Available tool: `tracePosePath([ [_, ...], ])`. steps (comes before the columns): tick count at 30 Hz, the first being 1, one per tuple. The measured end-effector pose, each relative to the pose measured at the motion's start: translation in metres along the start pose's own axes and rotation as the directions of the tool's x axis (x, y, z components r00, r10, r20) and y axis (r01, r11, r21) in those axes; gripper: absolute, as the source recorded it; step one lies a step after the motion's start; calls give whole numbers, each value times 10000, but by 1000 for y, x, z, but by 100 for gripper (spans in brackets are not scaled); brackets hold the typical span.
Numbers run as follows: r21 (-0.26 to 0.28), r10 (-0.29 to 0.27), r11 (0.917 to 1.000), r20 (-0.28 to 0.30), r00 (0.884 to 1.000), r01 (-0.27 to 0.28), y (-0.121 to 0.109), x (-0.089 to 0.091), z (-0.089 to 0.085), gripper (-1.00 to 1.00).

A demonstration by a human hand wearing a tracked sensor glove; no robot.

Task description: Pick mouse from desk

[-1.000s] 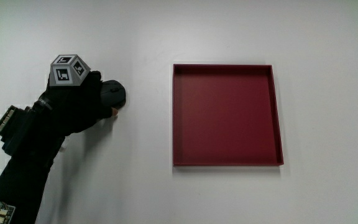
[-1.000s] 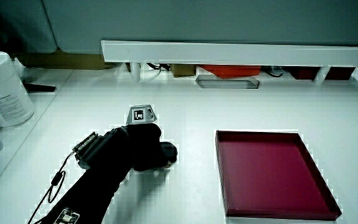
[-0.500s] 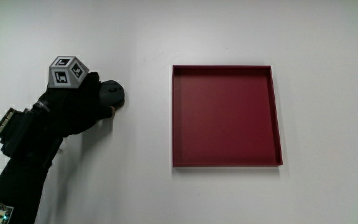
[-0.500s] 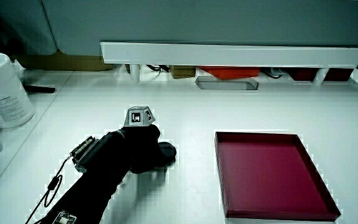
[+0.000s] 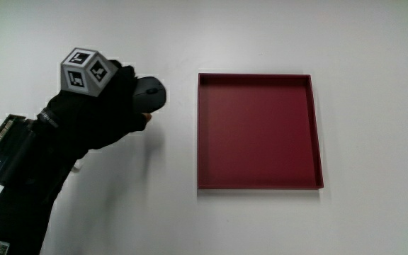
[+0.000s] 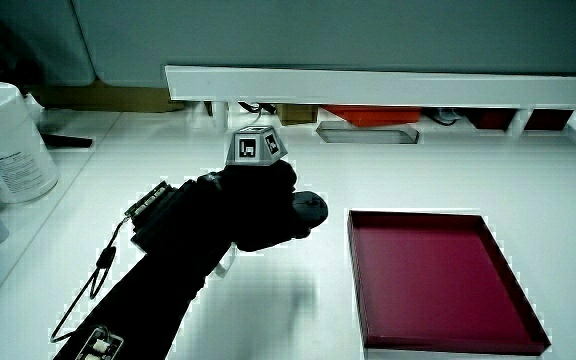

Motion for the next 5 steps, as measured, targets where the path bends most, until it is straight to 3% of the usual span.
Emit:
tracePosePath([
  [2,-376,195,9991,479,9987,-177,2,12,2,100],
  [3,103,-561,9984,-40,9984,561,2,22,6,100],
  [5,-38,-734,9973,386,9966,736,10,31,3,100],
])
